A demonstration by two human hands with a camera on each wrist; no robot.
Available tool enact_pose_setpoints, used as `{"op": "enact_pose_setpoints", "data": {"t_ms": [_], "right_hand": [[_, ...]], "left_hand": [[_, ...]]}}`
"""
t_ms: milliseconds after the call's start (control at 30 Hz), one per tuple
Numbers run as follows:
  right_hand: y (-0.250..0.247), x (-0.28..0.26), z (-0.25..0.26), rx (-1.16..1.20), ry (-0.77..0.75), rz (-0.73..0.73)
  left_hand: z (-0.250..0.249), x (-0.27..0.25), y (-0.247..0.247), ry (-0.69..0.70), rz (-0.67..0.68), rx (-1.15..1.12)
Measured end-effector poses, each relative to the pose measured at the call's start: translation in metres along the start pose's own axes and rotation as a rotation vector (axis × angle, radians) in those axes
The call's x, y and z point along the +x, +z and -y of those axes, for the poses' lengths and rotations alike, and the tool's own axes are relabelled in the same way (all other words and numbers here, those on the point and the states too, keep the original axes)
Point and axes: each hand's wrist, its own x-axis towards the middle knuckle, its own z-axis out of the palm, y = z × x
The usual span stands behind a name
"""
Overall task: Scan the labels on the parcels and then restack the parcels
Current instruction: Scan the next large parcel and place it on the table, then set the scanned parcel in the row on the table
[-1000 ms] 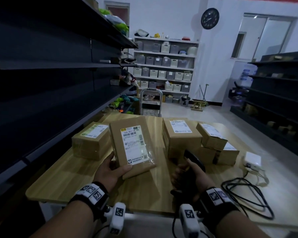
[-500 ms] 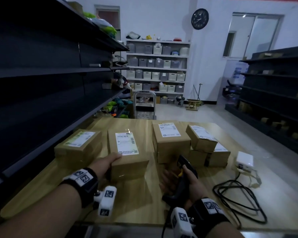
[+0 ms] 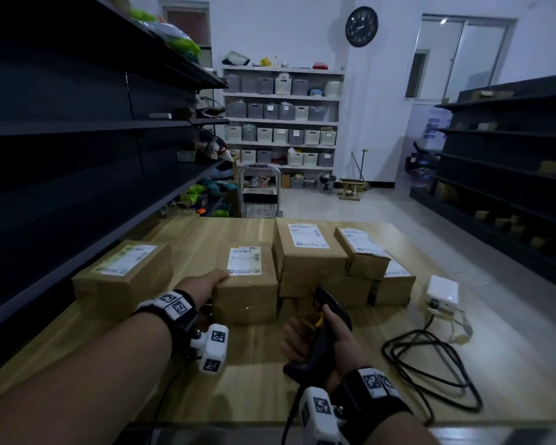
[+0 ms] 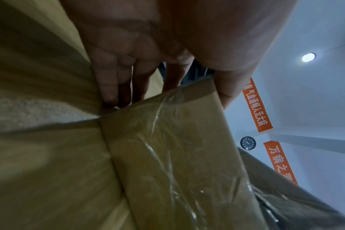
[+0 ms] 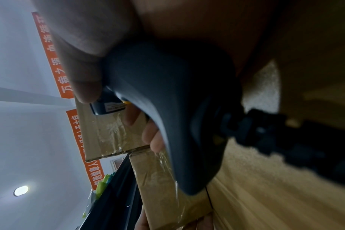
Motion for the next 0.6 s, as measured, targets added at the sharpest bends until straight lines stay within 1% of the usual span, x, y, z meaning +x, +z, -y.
{"op": "enact_pose_setpoints", "data": {"t_ms": [67, 167, 233, 333, 367, 500, 600], "right_hand": [[-0.001, -0.001, 0.0, 0.006, -0.001, -0.004], [0.001, -0.002, 0.0, 0.022, -0.004, -0.017], [0.002, -0.004, 0.001, 0.031, -0.009, -0.026], [0.004, -0.006, 0.0, 0.037, -0.019, -0.037], [0.004, -0.007, 0.0, 0.037, -0.021, -0.039], [0.006, -0.01, 0.0, 0.054, -0.01, -0.047], [0.008, -0.012, -0.001, 0.05, -0.012, -0.057]], "left_hand": [[0.002, 0.002, -0.001, 0.032, -0.042, 0.001], [0.005, 0.003, -0.007, 0.036, -0.044, -0.085], [0.003, -0.001, -0.01, 0.04, -0.058, -0.102], [-0.001, -0.01, -0.015, 0.161, -0.145, -0.103], [-0.002, -0.013, -0.018, 0.211, -0.184, -0.083], [-0.007, -0.02, -0.041, 0.387, -0.356, 0.144], [-0.016, -0.021, -0.068, 0.414, -0.455, 0.231]]}}
